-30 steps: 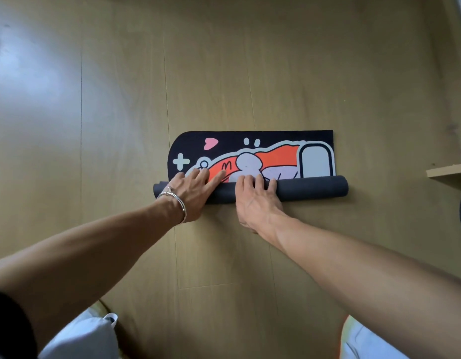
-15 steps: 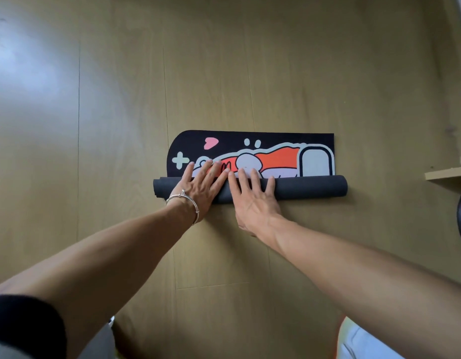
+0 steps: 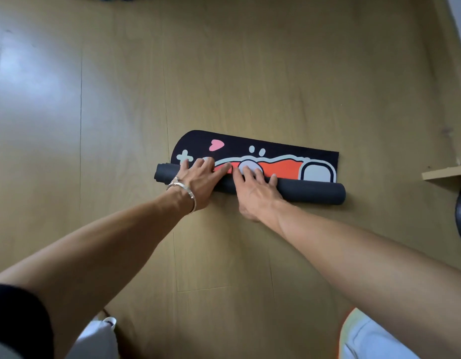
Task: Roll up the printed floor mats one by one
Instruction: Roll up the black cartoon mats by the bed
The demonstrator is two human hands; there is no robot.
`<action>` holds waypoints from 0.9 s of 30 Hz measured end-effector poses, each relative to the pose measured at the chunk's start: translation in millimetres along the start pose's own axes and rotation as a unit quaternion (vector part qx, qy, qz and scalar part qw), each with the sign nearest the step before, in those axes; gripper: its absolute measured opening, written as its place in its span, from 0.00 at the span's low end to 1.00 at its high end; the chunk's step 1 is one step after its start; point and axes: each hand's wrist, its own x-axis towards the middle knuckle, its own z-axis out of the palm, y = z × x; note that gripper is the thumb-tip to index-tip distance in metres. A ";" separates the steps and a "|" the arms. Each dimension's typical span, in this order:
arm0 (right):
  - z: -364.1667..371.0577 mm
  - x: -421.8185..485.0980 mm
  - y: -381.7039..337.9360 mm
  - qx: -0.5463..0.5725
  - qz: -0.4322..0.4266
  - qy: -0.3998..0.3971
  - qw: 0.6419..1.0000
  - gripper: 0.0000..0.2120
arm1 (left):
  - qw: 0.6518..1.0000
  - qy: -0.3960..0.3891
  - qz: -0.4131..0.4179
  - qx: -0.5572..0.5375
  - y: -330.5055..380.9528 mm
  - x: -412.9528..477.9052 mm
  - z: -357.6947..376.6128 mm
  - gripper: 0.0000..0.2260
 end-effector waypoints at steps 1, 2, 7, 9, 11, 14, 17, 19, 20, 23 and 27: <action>-3.7 3.7 2.7 0.016 -0.003 -0.009 1.000 0.36 | 0.999 0.022 0.002 0.033 0.1 -3.3 2.9 0.37; -6.7 7.0 5.6 0.030 -0.006 -0.015 0.999 0.34 | 0.997 0.040 0.000 0.063 1.1 -5.8 7.4 0.37; -16.9 10.6 13.9 0.054 -0.018 -0.008 0.998 0.28 | 0.994 0.004 -0.033 0.106 6.6 1.4 7.5 0.42; -17.5 7.5 16.1 0.045 -0.024 0.020 0.998 0.27 | 0.995 -0.027 -0.032 0.092 5.1 11.0 -5.2 0.37; -14.1 2.7 18.0 0.031 -0.024 0.047 0.998 0.27 | 0.997 -0.063 -0.025 0.022 3.6 16.4 -18.1 0.25; -3.0 -6.1 20.9 -0.021 -0.020 0.055 0.998 0.32 | 0.993 -0.109 -0.029 -0.039 8.8 16.7 -24.0 0.18; 7.7 -11.6 22.1 -0.088 -0.018 0.046 0.995 0.44 | 0.994 -0.075 -0.047 0.064 21.0 14.0 -11.8 0.26; 8.8 -9.7 21.6 -0.089 -0.012 0.038 0.995 0.47 | 0.994 -0.032 -0.060 0.080 25.5 10.5 -0.9 0.36; 6.6 -6.7 21.8 -0.083 -0.012 0.034 0.996 0.47 | 0.996 -0.004 -0.055 0.075 26.0 8.3 2.7 0.39; -8.1 7.9 26.7 -0.057 -0.021 0.018 0.998 0.47 | 0.995 0.053 0.004 0.083 34.9 -1.3 9.8 0.40; -22.4 18.4 32.9 -0.038 -0.030 0.019 0.999 0.49 | 0.999 0.004 -0.015 0.047 48.6 -6.1 12.4 0.42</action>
